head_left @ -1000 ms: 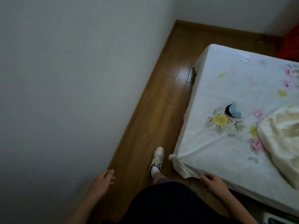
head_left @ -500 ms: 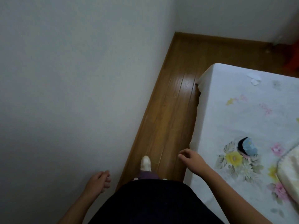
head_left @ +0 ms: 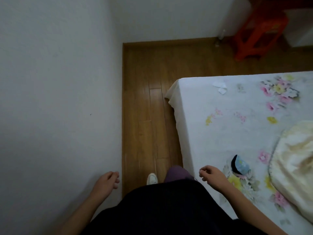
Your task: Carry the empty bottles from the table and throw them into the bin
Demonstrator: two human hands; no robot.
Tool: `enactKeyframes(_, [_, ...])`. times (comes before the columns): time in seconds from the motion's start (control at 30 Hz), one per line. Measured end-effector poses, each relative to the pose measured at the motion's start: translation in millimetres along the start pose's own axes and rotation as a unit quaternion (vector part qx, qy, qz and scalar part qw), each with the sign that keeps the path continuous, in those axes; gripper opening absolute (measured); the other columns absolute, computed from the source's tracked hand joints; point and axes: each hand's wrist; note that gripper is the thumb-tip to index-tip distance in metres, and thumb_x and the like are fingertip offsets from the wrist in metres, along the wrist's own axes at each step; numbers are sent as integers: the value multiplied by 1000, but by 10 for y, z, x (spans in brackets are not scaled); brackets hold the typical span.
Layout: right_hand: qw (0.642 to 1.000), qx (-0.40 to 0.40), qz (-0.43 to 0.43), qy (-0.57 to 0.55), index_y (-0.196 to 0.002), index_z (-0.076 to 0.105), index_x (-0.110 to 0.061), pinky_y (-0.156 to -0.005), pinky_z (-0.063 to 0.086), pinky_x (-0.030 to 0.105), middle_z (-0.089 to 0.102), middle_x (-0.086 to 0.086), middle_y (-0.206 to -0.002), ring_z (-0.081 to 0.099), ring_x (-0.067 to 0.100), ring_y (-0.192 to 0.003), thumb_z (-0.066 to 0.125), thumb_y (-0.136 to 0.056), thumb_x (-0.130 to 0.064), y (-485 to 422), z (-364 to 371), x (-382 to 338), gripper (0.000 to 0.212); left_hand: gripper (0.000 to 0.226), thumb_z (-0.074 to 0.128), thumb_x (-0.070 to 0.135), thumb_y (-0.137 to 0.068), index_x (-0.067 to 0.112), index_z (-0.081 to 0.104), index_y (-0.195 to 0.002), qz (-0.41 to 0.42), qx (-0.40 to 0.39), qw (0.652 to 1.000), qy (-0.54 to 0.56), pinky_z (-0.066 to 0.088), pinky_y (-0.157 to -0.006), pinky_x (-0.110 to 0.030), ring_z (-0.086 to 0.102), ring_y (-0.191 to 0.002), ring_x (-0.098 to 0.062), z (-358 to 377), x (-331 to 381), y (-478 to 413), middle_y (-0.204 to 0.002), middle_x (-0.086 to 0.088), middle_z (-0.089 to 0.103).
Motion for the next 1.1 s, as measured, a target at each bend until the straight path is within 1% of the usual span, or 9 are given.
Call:
enactKeyframes(0.13, [996,36,51,-59,-94,69,-15,-72,52,34,76,2,-85,72,18,-77,63,-91,-23,-342,-301,-224,11,28,51,28,-103,10,69,-92,54,-29,997,-49,46,-66,-32,68,-74,-26,-204,994,-547,-90,-12,74])
enactKeyframes(0.27, [991,45,82,-94,-92,68,-15,-72,51,35,75,4,-86,71,21,-78,61,-93,-21,-840,-598,-572,9,30,51,31,-103,11,70,-91,74,-41,994,-71,48,-68,-32,69,-76,-26,-330,1785,-1150,-89,-11,74])
enactKeyframes(0.43, [992,23,77,-100,-95,69,-10,-72,51,36,75,6,-86,67,20,-74,60,-92,-19,-1755,-1019,-1299,13,29,50,30,-103,9,68,-95,17,-25,998,-51,49,-68,-33,67,-79,-27,-508,2459,-1823,-94,-12,72])
enactKeyframes(0.53, [997,-10,44,-62,-94,68,-12,-73,52,35,74,6,-90,68,18,-76,59,-93,-21,-2301,-1298,-2019,13,27,51,26,-103,5,66,-96,-31,5,999,-12,45,-63,-31,61,-73,-27,-637,2797,-2082,-92,-16,69])
enactKeyframes(0.67, [998,-43,-43,13,-105,67,-15,-81,56,35,71,2,-97,68,15,-86,58,-94,-30,-2951,-1660,-3133,21,26,53,24,-102,3,67,-95,-35,58,998,11,45,-61,-31,61,-70,-26,-852,3255,-2420,-92,-17,70])
enactKeyframes(0.8, [992,-54,-116,15,-114,68,-21,-91,57,38,69,-3,-108,66,14,-99,58,-94,-36,-3459,-1938,-4056,27,25,53,22,-102,4,68,-94,-44,74,996,13,46,-61,-31,63,-72,-27,-1025,3667,-2780,-93,-17,72])
enactKeyframes(0.9, [989,-51,-138,0,-115,67,-21,-89,55,32,64,-10,-113,64,13,-103,59,-95,-35,-3844,-2127,-4538,26,26,53,22,-102,2,67,-94,-64,71,995,31,44,-60,-31,61,-69,-27,-1142,4023,-3186,-92,-18,71])
enactKeyframes(0.97, [991,-43,-123,-8,-114,66,-22,-83,54,28,64,-6,-113,65,14,-100,59,-95,-35,-4100,-2246,-4740,24,27,52,24,-103,1,66,-97,-72,63,995,33,43,-60,-30,61,-68,-28,-1240,4291,-3512,-90,-18,70])
enactKeyframes(1.1, [998,-22,-36,-39,-103,66,-20,-81,58,37,69,4,-98,68,20,-89,60,-95,-31,-4435,-2516,-4864,15,27,51,25,-103,3,65,-100,-68,32,997,9,43,-61,-30,62,-70,-29,-1451,4952,-4165,-91,-19,70])
Point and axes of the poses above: each hand's wrist, its own y-axis away from the middle knuckle, its own z-axis out of the palm, x = y × z
